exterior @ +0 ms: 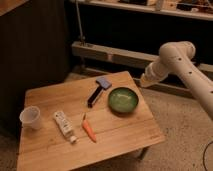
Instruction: Drag the ceramic bowl in a circle
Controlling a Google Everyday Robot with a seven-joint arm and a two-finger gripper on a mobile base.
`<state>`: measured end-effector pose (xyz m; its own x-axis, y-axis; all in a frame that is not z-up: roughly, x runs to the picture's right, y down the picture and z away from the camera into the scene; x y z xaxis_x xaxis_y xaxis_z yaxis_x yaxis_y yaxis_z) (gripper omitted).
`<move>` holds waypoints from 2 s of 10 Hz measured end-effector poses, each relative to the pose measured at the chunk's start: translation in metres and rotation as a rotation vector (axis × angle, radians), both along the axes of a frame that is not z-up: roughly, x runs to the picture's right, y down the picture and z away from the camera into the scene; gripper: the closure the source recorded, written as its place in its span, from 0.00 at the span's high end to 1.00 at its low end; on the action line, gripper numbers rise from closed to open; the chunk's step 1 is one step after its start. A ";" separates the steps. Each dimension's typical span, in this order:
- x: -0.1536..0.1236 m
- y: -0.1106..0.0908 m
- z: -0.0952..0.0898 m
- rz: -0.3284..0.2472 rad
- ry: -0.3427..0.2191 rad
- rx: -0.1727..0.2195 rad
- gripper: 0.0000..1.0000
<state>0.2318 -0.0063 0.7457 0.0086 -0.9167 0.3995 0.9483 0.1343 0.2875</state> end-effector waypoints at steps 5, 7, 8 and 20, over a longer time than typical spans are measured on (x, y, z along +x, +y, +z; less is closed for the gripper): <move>0.013 0.047 0.030 -0.011 -0.019 -0.050 0.44; 0.013 0.059 0.048 0.022 -0.049 -0.039 0.65; 0.012 0.063 0.057 0.053 -0.072 -0.025 0.76; -0.028 0.056 0.109 0.116 -0.106 -0.012 0.80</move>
<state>0.2033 0.0493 0.8548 0.0713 -0.9073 0.4144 0.8908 0.2448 0.3829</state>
